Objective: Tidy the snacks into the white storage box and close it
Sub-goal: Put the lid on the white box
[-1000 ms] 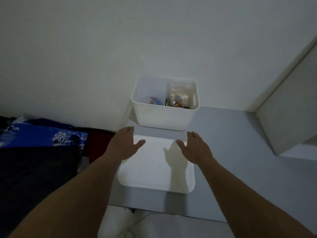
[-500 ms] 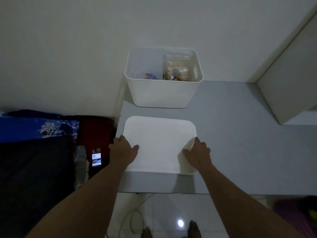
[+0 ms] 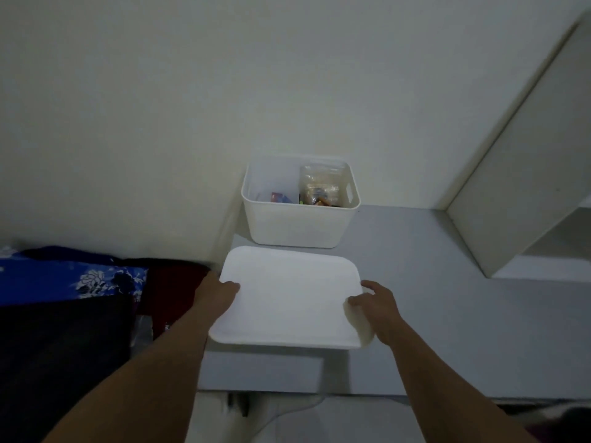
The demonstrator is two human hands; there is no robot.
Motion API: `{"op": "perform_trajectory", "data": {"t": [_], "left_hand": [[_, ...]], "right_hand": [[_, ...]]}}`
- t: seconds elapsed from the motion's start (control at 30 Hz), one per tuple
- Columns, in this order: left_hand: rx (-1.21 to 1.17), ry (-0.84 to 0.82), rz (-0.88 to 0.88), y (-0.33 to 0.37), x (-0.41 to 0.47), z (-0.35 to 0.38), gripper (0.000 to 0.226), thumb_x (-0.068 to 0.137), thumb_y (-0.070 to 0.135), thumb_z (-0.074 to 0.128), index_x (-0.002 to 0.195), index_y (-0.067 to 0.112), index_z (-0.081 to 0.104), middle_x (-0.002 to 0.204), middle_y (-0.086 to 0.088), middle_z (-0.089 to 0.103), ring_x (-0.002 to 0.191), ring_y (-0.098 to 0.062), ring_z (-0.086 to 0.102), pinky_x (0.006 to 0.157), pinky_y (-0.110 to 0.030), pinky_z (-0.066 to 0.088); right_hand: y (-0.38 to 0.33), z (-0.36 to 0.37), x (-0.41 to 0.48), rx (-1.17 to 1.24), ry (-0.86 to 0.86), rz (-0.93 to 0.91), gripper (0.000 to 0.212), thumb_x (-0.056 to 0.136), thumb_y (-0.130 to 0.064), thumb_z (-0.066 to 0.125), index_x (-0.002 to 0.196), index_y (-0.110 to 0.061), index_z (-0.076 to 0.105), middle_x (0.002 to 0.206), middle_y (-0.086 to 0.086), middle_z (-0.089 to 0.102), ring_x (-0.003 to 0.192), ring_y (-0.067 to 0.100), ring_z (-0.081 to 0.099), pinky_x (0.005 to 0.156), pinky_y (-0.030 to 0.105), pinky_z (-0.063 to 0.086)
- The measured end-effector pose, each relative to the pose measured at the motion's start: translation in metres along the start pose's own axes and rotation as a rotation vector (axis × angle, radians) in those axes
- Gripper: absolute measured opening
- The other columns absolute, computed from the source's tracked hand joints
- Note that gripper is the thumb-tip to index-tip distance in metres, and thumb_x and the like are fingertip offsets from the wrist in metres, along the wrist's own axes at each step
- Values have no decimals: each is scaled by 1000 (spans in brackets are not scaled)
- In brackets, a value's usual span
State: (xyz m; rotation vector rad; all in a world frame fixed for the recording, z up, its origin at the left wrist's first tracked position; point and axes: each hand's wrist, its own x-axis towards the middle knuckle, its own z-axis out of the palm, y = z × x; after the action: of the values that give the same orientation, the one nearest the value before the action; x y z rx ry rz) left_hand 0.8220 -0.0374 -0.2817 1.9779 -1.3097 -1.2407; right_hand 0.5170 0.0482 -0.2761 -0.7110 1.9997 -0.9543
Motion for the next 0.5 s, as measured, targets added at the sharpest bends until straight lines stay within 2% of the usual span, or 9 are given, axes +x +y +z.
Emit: {"op": "perform_trajectory", "data": {"t": [0.1, 0.17, 0.23, 0.37, 0.5], "left_hand": [[-53, -23, 74, 38, -13, -23, 69, 72, 28, 65, 137, 11, 49, 131, -14, 57, 112, -34, 56, 91, -37, 48], [-71, -1, 101, 61, -19, -38, 61, 81, 21, 64, 139, 11, 48, 132, -13, 56, 113, -33, 56, 88, -34, 45], [-84, 19, 132, 82, -22, -48, 60, 79, 20, 63, 137, 12, 51, 131, -13, 58, 111, -32, 57, 87, -33, 45], [-61, 70, 176, 116, -20, -61, 52, 82, 14, 59, 134, 12, 56, 129, -14, 61, 110, -34, 59, 89, -34, 47], [-39, 115, 216, 147, -10, -64, 42, 83, 12, 56, 124, 10, 63, 119, -15, 65, 101, -35, 61, 84, -35, 49]], "right_hand": [[-33, -13, -7, 3, 18, -40, 58, 75, -6, 74, 131, -6, 60, 127, 13, 62, 109, 32, 62, 94, 40, 52], [-57, -21, -9, 11, 10, -68, 50, 74, -7, 74, 123, -6, 65, 117, 14, 68, 101, 32, 65, 91, 43, 55], [-79, -30, -11, 25, 4, -93, 45, 73, -6, 74, 118, -6, 68, 110, 15, 70, 95, 33, 67, 88, 45, 57], [-112, -44, -9, 56, 4, -141, 47, 76, -5, 74, 123, -7, 66, 114, 15, 69, 98, 33, 66, 92, 44, 55], [-143, -50, 0, 60, 13, -193, 38, 81, -5, 72, 118, -2, 67, 109, 17, 70, 94, 33, 67, 83, 41, 57]]}}
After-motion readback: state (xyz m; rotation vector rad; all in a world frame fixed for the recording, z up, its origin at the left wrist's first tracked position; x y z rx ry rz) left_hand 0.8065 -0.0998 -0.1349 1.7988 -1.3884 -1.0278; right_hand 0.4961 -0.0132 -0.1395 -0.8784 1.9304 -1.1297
